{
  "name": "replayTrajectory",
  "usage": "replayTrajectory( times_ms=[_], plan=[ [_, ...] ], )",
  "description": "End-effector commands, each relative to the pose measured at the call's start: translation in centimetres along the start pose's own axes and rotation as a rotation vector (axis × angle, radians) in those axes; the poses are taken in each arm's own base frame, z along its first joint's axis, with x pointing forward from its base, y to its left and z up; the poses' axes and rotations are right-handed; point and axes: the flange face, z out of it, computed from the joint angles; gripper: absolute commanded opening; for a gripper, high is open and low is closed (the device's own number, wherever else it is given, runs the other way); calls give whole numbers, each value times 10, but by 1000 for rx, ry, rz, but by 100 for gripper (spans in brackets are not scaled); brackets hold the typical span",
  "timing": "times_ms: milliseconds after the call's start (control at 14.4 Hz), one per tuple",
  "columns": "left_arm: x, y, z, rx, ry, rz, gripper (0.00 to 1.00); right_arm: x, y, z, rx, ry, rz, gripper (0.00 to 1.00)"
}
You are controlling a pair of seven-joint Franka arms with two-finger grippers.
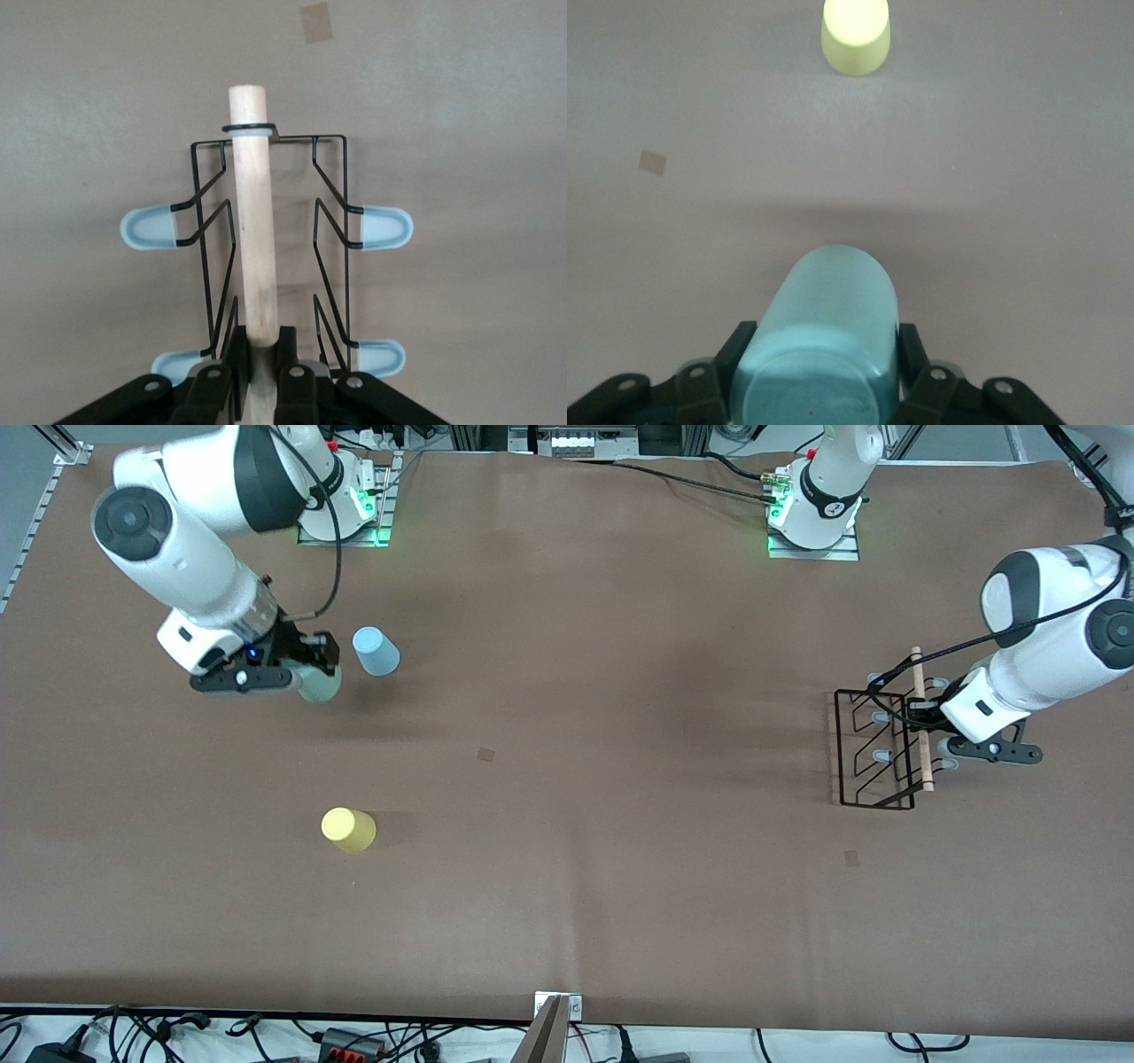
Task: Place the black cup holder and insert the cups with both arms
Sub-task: 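Carry the wire holder by its dowel to the table middle with the left gripper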
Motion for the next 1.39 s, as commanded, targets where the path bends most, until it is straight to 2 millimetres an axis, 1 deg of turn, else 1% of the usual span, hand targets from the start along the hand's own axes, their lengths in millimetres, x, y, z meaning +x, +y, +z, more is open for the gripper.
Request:
replayTrajectory(
  times_ms=[0,70,139,209,278,348,557,696,766,835,975,1184,1253,1323],
  plan=[
    [2,10,-56,-7,-25,22,1,-12,0,-3,-11,-15,-38,4],
    [3,26,-71,-46,-42,26,1,-11,0,-5,-9,-12,-45,4],
    [3,33,-84,-79,-59,21,1,-12,-1,-5,-9,-12,-47,4],
    [4,38,-103,-107,-67,5,1,-12,-1,-4,-10,-15,-48,4],
    [5,53,-116,-130,-72,0,1,-13,-6,-3,-11,-16,-57,4],
    [6,72,-124,-142,-82,-5,1,-13,-7,-3,-10,-15,-60,4],
    [5,133,-131,-216,-95,-74,1,-12,-11,-1,-10,-13,-68,4],
    [6,160,-134,-276,-93,-110,1,-11,-11,2,-11,-16,-68,4],
    [6,183,-133,-285,-90,-109,1,-10,-14,3,-10,-18,-72,4],
    [5,211,-135,-285,-75,-112,1,-11,-18,3,-10,-16,-81,4],
    [6,271,-124,-290,-53,-142,1,-11,-19,3,-9,-13,-83,4],
    [14,329,-98,-338,-27,-157,1,-10,-20,5,-10,-18,-83,4],
    [15,352,-85,-352,-29,-154,1,-10,-19,6,-10,-19,-83,4],
    [11,382,-72,-369,-20,-165,1,-11,-19,6,-12,-25,-83,4]
  ],
)
